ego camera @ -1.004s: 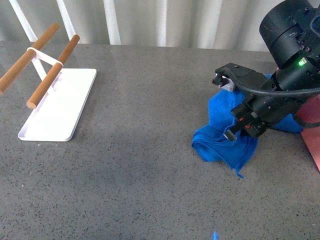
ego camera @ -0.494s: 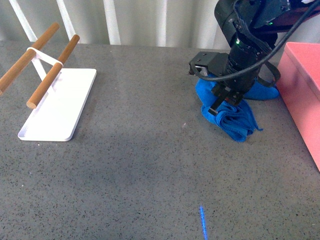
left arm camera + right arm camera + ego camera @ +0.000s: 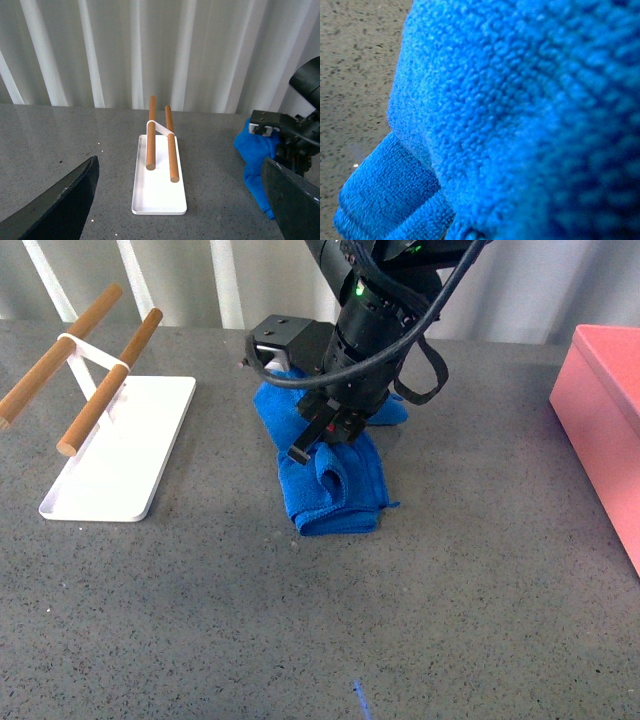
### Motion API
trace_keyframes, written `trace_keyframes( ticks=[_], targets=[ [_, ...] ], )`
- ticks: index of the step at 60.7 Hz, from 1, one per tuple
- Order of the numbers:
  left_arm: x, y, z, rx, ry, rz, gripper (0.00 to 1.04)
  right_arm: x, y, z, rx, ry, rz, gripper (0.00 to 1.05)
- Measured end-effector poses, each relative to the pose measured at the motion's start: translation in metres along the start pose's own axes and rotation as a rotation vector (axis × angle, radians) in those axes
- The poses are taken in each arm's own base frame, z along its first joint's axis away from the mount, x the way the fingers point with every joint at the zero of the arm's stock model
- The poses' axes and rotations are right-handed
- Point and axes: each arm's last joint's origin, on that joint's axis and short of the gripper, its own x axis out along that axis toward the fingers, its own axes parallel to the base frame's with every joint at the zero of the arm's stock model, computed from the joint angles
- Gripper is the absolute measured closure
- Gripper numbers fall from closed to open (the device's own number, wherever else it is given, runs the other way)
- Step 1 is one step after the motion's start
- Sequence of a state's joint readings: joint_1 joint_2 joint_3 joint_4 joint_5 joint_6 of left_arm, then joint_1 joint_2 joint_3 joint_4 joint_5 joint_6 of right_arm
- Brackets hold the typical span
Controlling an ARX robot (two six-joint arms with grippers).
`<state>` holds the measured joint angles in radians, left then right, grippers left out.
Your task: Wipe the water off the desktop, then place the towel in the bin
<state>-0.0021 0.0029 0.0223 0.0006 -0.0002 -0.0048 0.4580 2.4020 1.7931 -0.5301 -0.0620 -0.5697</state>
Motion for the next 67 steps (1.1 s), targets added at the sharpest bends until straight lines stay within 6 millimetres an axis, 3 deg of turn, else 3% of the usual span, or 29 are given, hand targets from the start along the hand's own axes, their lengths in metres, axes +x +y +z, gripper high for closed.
trace_keyframes(
  ticks=[6,14,20,28,37,46,67],
  targets=[
    [0.0,0.0,0.0,0.0,0.0,0.0,0.07,-0.028,-0.007,-0.002,0.014,-0.04,-0.005,0.99],
    [0.0,0.0,0.0,0.0,0.0,0.0,0.07,-0.1,-0.034,0.004,0.069,-0.151,-0.079,0.99],
    [0.0,0.0,0.0,0.0,0.0,0.0,0.07,-0.166,-0.054,0.01,0.136,-0.233,-0.189,0.99],
    [0.0,0.0,0.0,0.0,0.0,0.0,0.07,-0.219,-0.073,0.006,0.245,-0.264,-0.34,0.99],
    [0.0,0.0,0.0,0.0,0.0,0.0,0.07,-0.242,-0.089,-0.014,0.428,-0.22,-0.438,0.99],
    [0.0,0.0,0.0,0.0,0.0,0.0,0.07,-0.246,-0.102,-0.066,0.631,-0.052,-0.464,0.99],
    [0.0,0.0,0.0,0.0,0.0,0.0,0.07,-0.266,-0.11,-0.131,0.766,0.059,-0.599,0.99]
  ],
)
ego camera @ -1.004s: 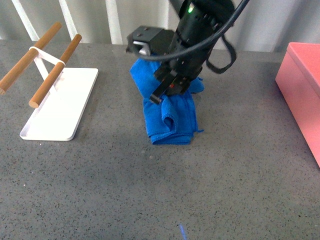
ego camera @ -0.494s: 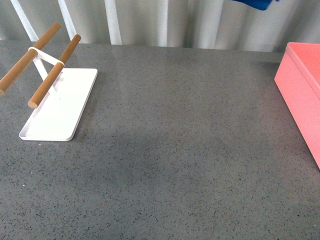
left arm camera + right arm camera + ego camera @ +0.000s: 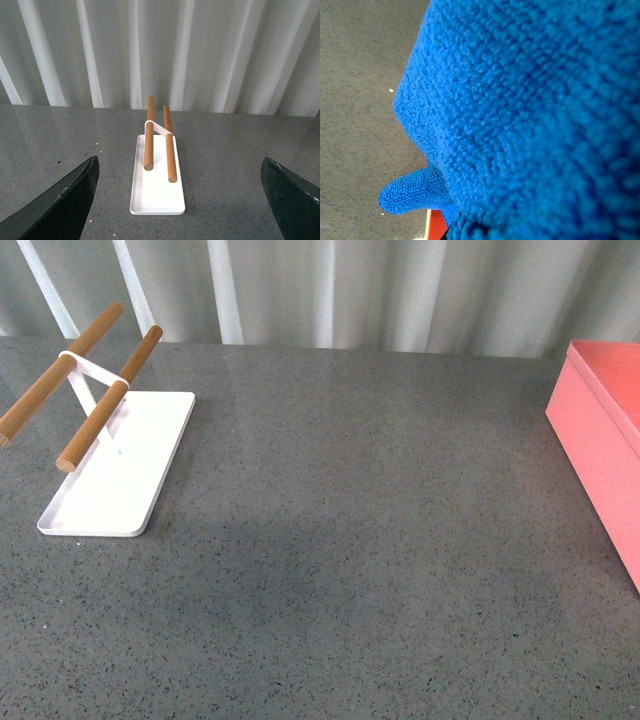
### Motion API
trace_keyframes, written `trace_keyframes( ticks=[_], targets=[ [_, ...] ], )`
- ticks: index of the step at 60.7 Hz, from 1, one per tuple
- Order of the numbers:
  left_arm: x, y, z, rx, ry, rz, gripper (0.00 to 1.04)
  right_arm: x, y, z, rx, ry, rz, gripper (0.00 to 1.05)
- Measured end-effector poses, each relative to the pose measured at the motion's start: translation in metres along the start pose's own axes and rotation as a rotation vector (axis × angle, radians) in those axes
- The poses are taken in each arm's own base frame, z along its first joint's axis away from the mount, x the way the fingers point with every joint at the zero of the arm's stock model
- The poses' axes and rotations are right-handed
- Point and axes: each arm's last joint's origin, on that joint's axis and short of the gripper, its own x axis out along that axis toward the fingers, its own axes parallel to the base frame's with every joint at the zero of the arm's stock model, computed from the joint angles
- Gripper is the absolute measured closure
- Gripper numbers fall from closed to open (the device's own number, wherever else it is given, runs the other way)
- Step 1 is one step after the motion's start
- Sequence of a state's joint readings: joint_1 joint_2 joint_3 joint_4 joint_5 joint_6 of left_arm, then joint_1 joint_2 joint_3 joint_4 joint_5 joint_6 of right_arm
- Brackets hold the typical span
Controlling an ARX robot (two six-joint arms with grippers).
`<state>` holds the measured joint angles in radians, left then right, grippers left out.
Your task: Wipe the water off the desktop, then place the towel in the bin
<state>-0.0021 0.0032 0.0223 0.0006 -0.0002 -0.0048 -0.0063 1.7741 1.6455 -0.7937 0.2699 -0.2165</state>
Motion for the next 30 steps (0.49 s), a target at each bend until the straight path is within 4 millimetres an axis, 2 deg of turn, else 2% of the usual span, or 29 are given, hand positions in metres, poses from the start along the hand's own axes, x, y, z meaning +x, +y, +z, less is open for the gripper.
trace_keyframes(
  ticks=[9,18,30],
  targets=[
    [0.0,0.0,0.0,0.0,0.0,0.0,0.07,0.011,-0.021,-0.027,0.02,0.046,-0.03,0.99],
    [0.0,0.0,0.0,0.0,0.0,0.0,0.07,0.015,-0.036,-0.039,0.047,0.038,-0.04,0.99],
    [0.0,0.0,0.0,0.0,0.0,0.0,0.07,0.035,-0.043,-0.05,0.068,0.036,-0.02,0.99]
  ],
)
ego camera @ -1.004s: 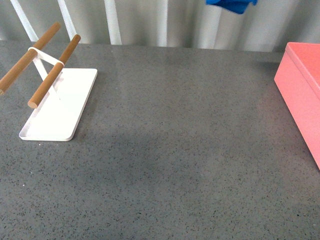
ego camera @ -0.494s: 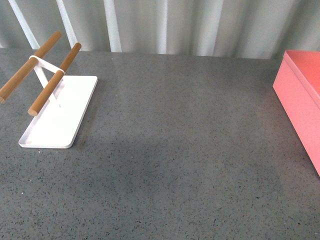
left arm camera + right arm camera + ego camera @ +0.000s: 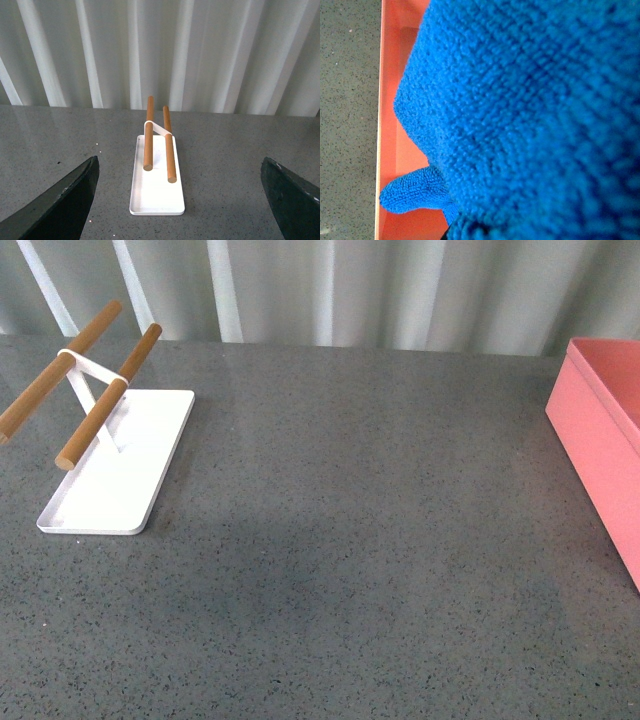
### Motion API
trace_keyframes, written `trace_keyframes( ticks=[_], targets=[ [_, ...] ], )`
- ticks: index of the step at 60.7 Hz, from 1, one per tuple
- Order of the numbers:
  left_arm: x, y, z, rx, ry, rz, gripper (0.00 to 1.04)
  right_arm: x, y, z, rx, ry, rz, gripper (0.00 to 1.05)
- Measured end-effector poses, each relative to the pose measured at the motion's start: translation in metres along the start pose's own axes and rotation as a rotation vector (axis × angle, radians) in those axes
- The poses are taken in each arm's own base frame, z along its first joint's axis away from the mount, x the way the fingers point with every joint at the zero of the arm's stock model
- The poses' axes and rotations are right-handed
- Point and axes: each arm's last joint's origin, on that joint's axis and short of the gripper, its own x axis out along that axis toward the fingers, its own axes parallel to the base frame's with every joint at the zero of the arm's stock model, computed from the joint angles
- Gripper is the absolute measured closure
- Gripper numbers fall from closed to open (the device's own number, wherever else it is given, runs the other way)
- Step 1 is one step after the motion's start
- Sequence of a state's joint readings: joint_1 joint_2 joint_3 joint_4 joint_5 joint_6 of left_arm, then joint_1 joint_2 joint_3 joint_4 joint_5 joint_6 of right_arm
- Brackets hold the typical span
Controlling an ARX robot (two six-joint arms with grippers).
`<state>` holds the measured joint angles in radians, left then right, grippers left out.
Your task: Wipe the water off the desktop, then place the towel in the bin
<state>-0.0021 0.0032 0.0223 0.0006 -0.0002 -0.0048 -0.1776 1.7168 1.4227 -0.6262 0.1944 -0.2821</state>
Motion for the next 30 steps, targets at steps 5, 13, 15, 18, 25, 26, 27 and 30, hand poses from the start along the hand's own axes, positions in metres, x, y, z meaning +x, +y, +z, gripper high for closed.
trace_keyframes(
  ticks=[5,13,15,18,25,26,27,30],
  targets=[
    [0.0,0.0,0.0,0.0,0.0,0.0,0.07,0.008,-0.001,0.0,0.006,0.0,-0.015,0.99],
    [0.0,0.0,0.0,0.0,0.0,0.0,0.07,0.02,0.0,-0.001,0.004,0.018,-0.016,0.99],
    [0.0,0.0,0.0,0.0,0.0,0.0,0.07,0.024,0.001,-0.001,0.003,0.026,-0.015,0.99],
    [0.0,0.0,0.0,0.0,0.0,0.0,0.07,0.029,0.002,-0.001,0.001,0.037,-0.013,0.99],
    [0.0,0.0,0.0,0.0,0.0,0.0,0.07,0.038,0.004,0.0,0.015,0.076,0.017,0.86],
    [0.0,0.0,0.0,0.0,0.0,0.0,0.07,0.038,0.004,0.0,0.019,0.077,0.018,0.8],
    [0.0,0.0,0.0,0.0,0.0,0.0,0.07,0.038,0.004,0.001,0.021,0.076,0.018,0.77],
    [0.0,0.0,0.0,0.0,0.0,0.0,0.07,0.037,0.004,0.001,0.026,0.074,0.017,0.66]
  ],
)
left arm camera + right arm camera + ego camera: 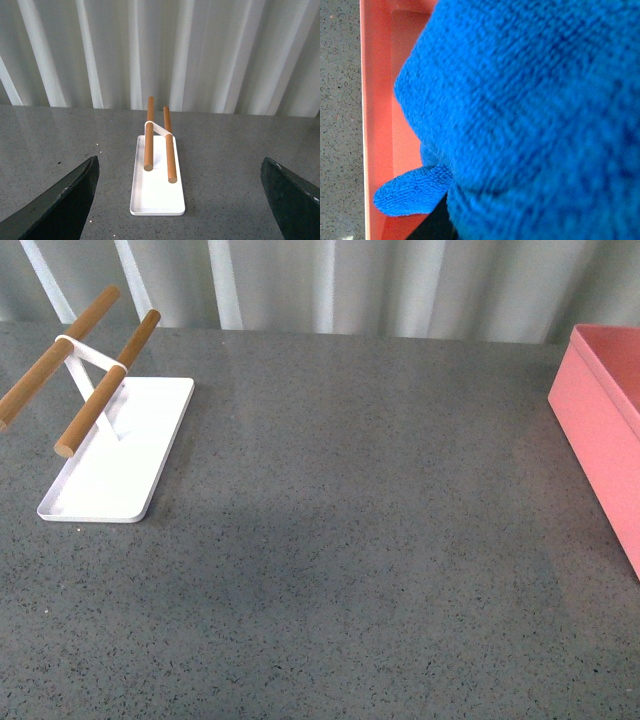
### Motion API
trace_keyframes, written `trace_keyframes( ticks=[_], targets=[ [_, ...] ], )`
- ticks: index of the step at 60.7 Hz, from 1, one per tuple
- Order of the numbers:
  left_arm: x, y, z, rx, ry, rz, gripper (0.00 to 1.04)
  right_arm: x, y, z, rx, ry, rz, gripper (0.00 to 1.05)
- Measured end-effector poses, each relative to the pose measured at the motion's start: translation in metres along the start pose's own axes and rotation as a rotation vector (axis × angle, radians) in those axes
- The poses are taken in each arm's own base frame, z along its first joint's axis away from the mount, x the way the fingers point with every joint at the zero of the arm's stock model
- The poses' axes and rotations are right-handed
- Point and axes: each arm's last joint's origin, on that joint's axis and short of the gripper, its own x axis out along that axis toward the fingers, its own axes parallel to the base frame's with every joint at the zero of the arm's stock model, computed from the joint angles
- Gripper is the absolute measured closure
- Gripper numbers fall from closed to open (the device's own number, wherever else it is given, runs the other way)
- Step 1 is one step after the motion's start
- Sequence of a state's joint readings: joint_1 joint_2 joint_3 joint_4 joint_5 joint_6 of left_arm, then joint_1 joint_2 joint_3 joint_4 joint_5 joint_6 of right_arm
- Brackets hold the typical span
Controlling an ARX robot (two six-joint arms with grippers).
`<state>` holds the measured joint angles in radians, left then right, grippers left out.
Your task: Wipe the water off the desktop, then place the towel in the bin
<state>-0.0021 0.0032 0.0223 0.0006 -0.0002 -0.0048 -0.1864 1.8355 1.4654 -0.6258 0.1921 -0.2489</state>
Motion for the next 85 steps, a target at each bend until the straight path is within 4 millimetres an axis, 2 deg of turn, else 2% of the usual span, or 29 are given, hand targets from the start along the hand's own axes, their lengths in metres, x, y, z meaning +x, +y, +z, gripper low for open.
trace_keyframes(
  ticks=[21,23,27,39,40,44,47,51,56,62,71,85],
  targets=[
    [0.0,0.0,0.0,0.0,0.0,0.0,0.07,-0.001,-0.001,0.002,0.008,-0.007,-0.002,0.08],
    [0.0,0.0,0.0,0.0,0.0,0.0,0.07,-0.001,-0.001,0.002,0.011,-0.007,-0.002,0.05],
    [0.0,0.0,0.0,0.0,0.0,0.0,0.07,-0.001,-0.001,0.002,0.011,-0.007,-0.002,0.08],
    [0.0,0.0,0.0,0.0,0.0,0.0,0.07,-0.001,-0.001,0.002,0.011,-0.007,-0.002,0.07],
    [0.0,0.0,0.0,0.0,0.0,0.0,0.07,0.0,-0.001,0.002,0.028,-0.03,0.015,0.08],
    [0.0,0.0,0.0,0.0,0.0,0.0,0.07,0.005,0.006,-0.005,0.137,-0.329,0.173,0.19],
    [0.0,0.0,0.0,0.0,0.0,0.002,0.07,0.006,0.016,-0.024,0.176,-0.546,0.247,0.3],
    [0.0,0.0,0.0,0.0,0.0,0.0,0.07,-0.001,0.026,-0.045,0.192,-0.794,0.236,0.42],
    [0.0,0.0,0.0,0.0,-0.001,0.0,0.07,-0.019,0.034,-0.065,0.199,-0.988,0.213,0.57],
    [0.0,0.0,0.0,0.0,0.0,0.0,0.07,-0.036,0.043,-0.091,0.203,-1.065,0.208,0.76],
    [0.0,0.0,0.0,0.0,0.0,0.0,0.07,-0.038,0.056,-0.129,0.204,-1.029,0.211,1.02],
    [0.0,0.0,0.0,0.0,0.0,0.0,0.07,-0.051,0.066,-0.167,0.205,-1.033,0.216,1.01]
  ],
)
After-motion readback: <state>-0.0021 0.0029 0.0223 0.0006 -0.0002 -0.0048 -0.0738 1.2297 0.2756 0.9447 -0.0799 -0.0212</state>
